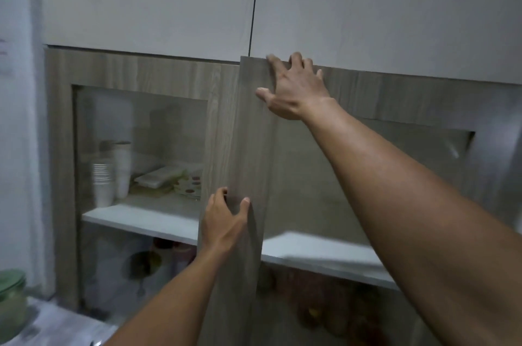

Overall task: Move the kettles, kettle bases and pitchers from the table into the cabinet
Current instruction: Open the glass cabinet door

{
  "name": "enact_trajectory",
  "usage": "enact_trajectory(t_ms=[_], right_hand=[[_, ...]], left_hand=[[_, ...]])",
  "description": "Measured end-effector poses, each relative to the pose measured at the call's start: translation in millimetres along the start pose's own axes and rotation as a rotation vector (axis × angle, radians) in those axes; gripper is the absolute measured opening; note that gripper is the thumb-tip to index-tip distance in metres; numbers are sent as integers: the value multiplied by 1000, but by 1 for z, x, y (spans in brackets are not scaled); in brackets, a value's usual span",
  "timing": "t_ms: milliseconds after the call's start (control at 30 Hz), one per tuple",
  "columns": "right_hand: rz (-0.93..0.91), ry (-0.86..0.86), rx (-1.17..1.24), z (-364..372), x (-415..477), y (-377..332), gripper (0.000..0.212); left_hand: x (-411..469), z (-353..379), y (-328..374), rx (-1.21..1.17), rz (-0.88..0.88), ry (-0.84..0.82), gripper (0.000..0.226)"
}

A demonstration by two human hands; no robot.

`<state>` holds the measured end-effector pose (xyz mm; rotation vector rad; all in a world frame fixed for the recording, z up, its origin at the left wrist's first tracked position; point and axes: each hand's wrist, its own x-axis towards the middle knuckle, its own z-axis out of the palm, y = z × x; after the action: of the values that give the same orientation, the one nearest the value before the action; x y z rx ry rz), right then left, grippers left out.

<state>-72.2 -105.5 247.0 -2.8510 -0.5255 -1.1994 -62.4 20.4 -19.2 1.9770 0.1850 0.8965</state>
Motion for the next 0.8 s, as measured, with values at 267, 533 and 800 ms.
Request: enact_trajectory(t_ms=[267, 533, 800], right_hand=[[134, -79, 108, -80, -79, -31, 96], [235, -137, 102, -158, -146, -46, 102], [126, -102, 74, -215, -196, -38, 89]], left_hand=[[-82, -66, 19, -124, 145, -77, 33], [-149, -115, 52, -114, 283, -180, 21], [-196, -142, 85, -21, 431, -316, 26]])
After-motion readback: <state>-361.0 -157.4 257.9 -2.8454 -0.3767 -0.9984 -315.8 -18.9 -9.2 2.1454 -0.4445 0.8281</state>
